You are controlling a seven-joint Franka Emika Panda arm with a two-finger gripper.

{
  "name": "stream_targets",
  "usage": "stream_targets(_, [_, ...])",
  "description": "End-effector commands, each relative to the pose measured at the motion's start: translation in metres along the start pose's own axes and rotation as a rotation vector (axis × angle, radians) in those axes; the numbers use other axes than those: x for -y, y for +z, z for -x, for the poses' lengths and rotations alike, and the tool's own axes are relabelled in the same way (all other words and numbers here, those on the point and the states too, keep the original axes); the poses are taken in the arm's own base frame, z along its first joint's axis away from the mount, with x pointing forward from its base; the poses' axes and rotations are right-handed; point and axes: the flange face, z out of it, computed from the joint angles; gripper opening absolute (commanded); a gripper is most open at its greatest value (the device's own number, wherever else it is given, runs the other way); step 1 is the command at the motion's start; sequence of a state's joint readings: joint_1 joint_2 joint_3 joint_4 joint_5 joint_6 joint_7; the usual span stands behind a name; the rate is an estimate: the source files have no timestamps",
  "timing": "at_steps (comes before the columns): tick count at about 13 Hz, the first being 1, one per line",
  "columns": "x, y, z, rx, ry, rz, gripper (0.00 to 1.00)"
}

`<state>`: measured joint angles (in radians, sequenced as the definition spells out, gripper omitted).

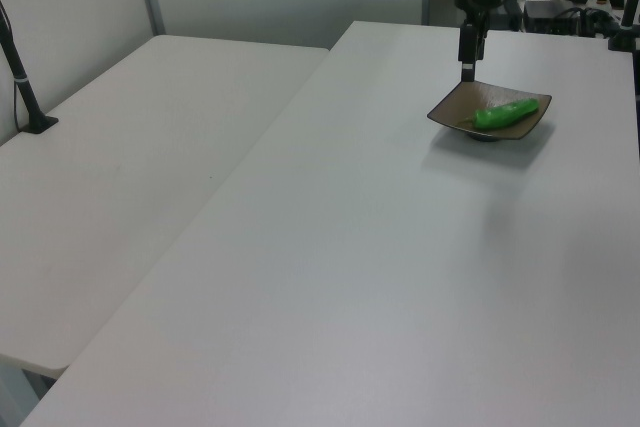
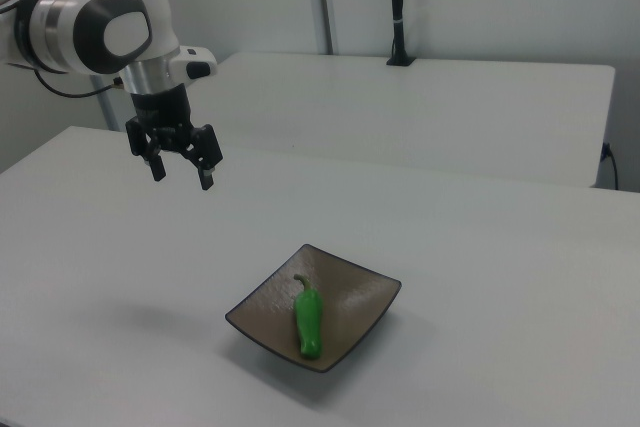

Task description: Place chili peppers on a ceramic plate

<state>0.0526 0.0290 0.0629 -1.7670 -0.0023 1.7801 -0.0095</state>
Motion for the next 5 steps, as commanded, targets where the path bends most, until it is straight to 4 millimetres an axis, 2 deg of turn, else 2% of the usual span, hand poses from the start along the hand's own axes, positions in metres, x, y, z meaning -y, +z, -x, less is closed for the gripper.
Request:
stream_targets(1, [0.0024, 0.0004, 0.0037, -0.010, 0.008, 0.003, 1.00])
stream_targets(5, [0.0048, 0.0007, 0.0028, -0.014, 0.004, 0.005, 1.00])
